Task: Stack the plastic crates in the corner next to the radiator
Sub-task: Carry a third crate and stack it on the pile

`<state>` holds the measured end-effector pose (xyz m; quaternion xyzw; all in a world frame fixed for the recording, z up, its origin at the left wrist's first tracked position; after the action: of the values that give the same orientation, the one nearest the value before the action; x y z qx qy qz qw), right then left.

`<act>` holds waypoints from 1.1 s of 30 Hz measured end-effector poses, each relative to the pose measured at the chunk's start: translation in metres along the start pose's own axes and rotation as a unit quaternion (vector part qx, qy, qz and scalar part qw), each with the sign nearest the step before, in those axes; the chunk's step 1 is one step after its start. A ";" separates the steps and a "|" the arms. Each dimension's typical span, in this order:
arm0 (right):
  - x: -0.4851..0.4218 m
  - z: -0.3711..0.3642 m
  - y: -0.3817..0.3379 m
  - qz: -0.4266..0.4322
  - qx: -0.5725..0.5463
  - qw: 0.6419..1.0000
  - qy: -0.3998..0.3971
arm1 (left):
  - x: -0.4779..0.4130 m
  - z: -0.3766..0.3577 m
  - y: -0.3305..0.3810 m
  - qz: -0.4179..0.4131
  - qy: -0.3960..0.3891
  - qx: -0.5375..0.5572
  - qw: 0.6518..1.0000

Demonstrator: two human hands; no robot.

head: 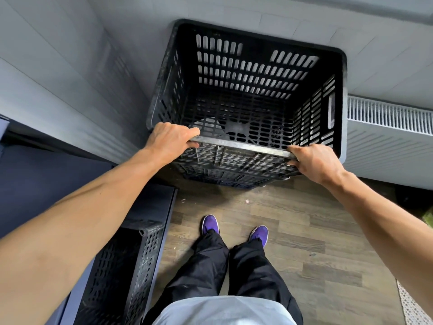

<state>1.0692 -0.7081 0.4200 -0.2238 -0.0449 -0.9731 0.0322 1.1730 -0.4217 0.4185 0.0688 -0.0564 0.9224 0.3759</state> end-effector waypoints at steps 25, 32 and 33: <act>-0.006 0.003 -0.018 -0.002 -0.046 0.998 -0.052 | 0.015 -0.012 -0.013 0.004 0.000 0.030 1.000; 0.002 0.004 -0.014 -0.009 -0.059 0.997 -0.047 | 0.017 -0.010 -0.004 0.001 0.009 0.037 0.999; 0.003 0.003 -0.015 -0.011 -0.060 0.997 -0.046 | 0.017 -0.012 -0.004 0.001 0.001 0.034 0.999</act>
<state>1.0666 -0.6933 0.4233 -0.2697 0.0093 -0.9629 0.0056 1.1628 -0.4058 0.4095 0.0808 -0.0243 0.9242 0.3724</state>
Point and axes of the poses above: each hand's wrist, its own x-axis away from the middle knuckle, its own z-axis out of the back of the hand, y = z × x, the point moved 8 cm from there along -x, towards the middle knuckle, and after that the axes turned 9 degrees about -y, right-handed, at the moved point
